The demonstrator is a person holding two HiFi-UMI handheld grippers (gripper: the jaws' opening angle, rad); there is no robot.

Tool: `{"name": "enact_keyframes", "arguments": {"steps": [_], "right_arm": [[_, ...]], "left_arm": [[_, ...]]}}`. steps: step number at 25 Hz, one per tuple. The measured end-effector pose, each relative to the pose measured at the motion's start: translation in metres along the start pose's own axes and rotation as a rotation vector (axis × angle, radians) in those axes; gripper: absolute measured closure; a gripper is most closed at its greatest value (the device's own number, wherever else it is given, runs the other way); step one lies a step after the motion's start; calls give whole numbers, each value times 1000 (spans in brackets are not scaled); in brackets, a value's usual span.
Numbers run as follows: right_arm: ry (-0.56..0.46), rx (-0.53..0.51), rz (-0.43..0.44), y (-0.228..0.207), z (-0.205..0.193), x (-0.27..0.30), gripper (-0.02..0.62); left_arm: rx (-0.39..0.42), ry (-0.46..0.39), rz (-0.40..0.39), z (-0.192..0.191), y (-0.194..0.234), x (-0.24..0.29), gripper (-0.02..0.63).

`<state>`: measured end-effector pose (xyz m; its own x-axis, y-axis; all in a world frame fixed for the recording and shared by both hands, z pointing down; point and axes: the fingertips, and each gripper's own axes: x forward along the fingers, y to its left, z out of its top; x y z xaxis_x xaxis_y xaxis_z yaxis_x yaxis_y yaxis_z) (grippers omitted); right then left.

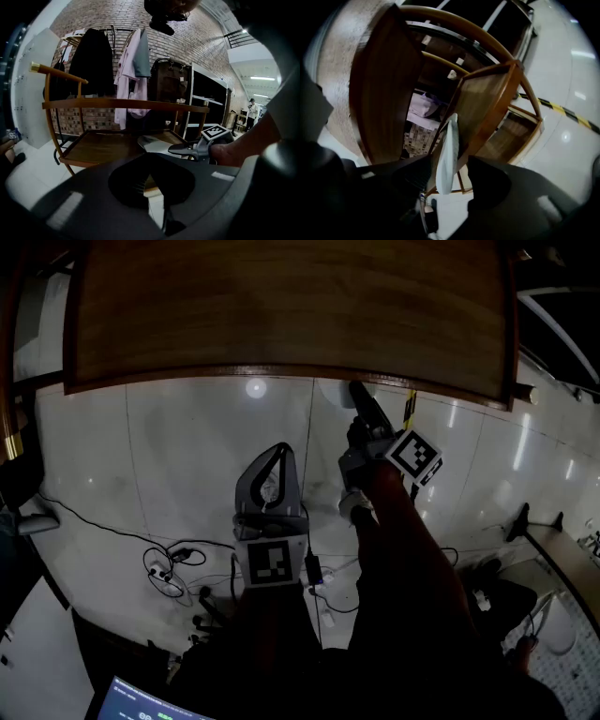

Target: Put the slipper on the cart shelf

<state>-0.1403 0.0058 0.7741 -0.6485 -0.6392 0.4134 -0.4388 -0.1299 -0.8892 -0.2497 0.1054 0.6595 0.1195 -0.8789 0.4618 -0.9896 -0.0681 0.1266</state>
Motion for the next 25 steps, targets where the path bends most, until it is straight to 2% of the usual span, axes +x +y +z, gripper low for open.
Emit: {"name": "enact_keyframes", "arguments": {"steps": [3, 5, 8, 14, 19, 25], "right_arm": [[5, 89, 19, -3, 2, 12, 363], [1, 119, 19, -3, 4, 16, 392], [-4, 112, 5, -6, 5, 15, 524], [7, 30, 38, 8, 0, 5, 535], [-5, 37, 67, 16, -12, -26, 537], [-15, 19, 81, 16, -27, -78, 538]], "left_arm": [[2, 6, 0, -4, 0, -1, 591], [8, 9, -8, -5, 0, -1, 591], [17, 17, -20, -8, -3, -5, 591], [-22, 23, -31, -11, -17, -18, 591], [-55, 40, -41, -20, -26, -29, 591], [-51, 26, -45, -22, -32, -41, 591]]}}
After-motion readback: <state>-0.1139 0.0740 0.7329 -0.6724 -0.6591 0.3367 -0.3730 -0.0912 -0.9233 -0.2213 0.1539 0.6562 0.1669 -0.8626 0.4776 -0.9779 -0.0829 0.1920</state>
